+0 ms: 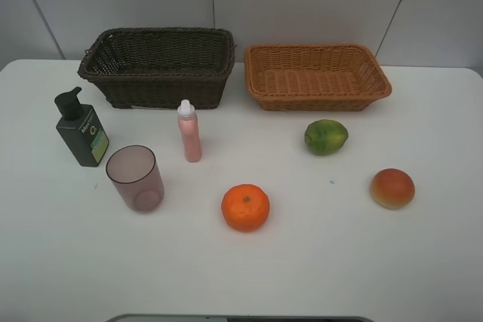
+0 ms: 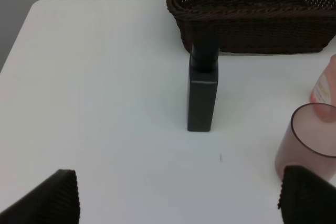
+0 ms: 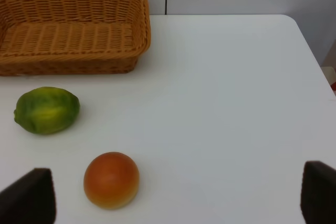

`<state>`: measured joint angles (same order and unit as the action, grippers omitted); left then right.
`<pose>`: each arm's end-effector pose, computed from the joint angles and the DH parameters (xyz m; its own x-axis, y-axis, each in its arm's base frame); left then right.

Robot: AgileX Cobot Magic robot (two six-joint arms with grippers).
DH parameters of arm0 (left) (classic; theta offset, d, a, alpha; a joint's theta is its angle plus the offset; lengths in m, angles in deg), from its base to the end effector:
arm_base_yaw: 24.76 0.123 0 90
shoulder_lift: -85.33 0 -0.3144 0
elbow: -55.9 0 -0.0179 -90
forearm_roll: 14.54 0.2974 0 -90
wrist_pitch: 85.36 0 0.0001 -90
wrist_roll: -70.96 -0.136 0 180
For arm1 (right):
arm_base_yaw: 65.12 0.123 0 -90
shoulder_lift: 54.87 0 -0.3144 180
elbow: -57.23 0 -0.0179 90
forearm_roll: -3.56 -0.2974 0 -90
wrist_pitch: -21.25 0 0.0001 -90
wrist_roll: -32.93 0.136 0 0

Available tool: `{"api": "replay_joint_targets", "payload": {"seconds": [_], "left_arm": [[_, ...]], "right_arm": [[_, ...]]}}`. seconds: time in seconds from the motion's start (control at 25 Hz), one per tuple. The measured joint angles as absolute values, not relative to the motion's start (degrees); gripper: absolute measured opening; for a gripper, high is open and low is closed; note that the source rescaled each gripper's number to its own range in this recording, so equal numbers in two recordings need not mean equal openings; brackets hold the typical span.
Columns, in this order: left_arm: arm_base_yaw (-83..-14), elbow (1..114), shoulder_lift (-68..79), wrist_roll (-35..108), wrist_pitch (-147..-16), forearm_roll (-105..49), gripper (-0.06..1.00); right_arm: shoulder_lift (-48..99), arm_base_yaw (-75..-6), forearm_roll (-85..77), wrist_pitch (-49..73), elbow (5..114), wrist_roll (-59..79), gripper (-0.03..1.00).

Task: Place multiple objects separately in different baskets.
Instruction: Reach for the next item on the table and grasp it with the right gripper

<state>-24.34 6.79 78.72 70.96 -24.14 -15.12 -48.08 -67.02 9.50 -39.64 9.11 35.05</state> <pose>0.0445 -0.0009 0.2798 -0.4530 -0.0082 -0.8915 -0.0016 1.0000 -0.0084 0.0425 -0.0137 0.2870 -0.4344 0.0009 -0.9007 0.1086 0.9928 -0.0514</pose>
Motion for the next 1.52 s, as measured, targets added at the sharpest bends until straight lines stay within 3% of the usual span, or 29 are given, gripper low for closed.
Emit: {"api": "replay_joint_targets", "payload": {"seconds": [1.52], "left_arm": [[-24.3, 6.8, 78.7, 71.0, -24.1, -15.1, 0.98]], "right_arm": [[-48.1, -67.0, 9.5, -39.6, 9.1, 35.0, 0.96]]}}
